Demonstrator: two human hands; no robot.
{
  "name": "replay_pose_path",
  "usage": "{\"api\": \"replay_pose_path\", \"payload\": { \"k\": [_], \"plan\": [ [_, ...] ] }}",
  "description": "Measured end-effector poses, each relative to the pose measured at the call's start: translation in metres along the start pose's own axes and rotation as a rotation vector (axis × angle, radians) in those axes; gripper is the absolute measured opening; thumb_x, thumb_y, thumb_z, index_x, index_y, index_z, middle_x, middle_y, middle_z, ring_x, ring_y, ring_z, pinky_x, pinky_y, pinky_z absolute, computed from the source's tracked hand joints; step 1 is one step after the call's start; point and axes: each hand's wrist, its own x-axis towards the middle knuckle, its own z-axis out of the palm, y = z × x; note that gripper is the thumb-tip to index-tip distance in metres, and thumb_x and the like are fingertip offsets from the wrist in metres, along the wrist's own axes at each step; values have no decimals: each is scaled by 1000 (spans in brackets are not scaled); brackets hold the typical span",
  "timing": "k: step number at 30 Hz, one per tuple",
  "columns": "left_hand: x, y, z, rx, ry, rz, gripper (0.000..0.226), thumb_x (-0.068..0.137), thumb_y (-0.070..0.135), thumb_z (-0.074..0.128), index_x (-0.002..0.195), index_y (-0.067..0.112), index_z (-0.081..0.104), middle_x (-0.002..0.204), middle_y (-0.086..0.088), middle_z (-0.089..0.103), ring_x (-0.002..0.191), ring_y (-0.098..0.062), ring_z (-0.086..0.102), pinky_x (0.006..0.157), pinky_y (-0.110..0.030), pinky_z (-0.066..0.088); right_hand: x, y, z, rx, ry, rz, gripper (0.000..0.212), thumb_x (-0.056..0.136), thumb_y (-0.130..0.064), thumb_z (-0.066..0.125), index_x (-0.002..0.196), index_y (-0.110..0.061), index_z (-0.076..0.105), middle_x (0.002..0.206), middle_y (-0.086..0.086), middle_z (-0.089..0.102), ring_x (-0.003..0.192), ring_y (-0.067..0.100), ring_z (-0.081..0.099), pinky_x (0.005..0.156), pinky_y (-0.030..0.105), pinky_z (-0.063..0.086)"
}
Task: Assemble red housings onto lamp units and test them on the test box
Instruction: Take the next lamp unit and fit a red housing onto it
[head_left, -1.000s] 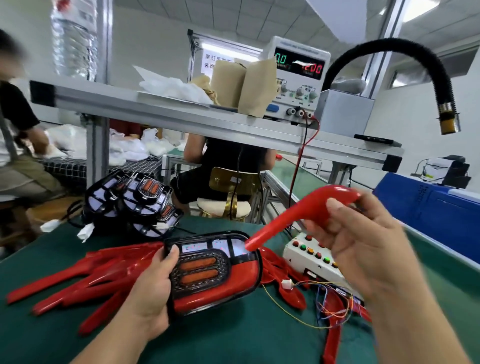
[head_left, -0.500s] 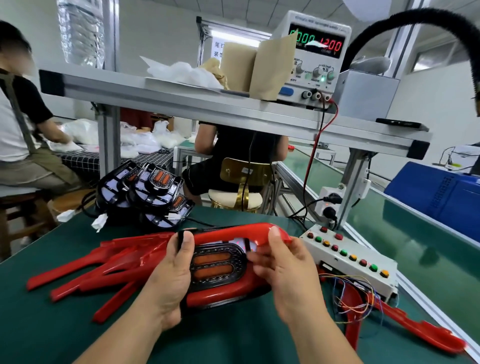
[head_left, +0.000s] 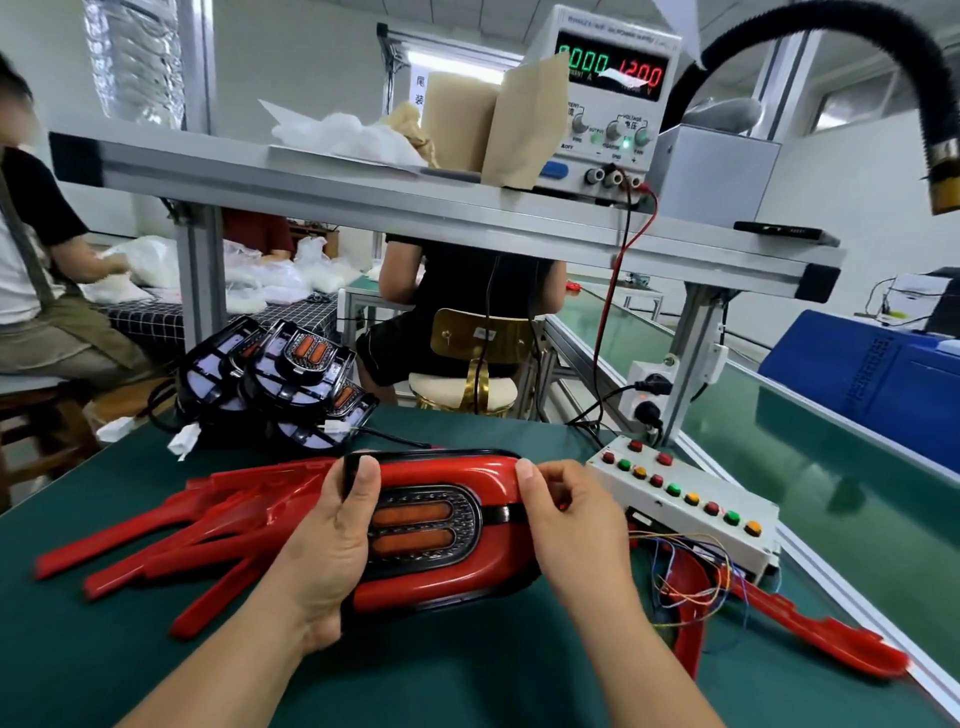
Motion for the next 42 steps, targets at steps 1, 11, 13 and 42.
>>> {"api": "replay_pose_path", "payload": {
  "k": [1, 11, 13, 42],
  "plan": [
    [-1, 1, 2, 0, -3, 3, 41, 66, 75, 56, 103, 56, 58, 98, -4, 76, 84, -30, 75, 60, -45, 60, 1, 2, 1, -35, 13, -5, 30, 84, -58, 58, 89, -29, 61, 94, -10, 61, 90, 9, 57, 84, 31, 47],
    [-1, 4, -3, -32, -52, 33, 39, 73, 64, 63, 108, 48, 59, 104, -17, 74, 91, -41, 72, 70, -58, 57, -4, 9, 0, 832, -428, 369, 45, 72, -46, 76, 100, -11, 75, 103, 19, 73, 88, 33, 72, 71, 38, 58],
    [-3, 6, -3, -25, -76, 52, 38, 76, 60, 63, 110, 44, 60, 105, -19, 73, 90, -43, 72, 69, -55, 58, -3, 10, 0, 878, -426, 339, 45, 73, -39, 78, 102, -5, 73, 102, 22, 72, 84, 33, 72, 70, 39, 58],
    [-17, 14, 8, 88, 45, 29, 52, 72, 50, 69, 115, 23, 57, 93, -13, 76, 79, -36, 74, 54, -38, 59, -6, 11, 0, 897, -531, 331, 50, 71, -18, 78, 117, -4, 63, 98, 17, 74, 81, 29, 73, 64, 36, 58]
  ]
}}
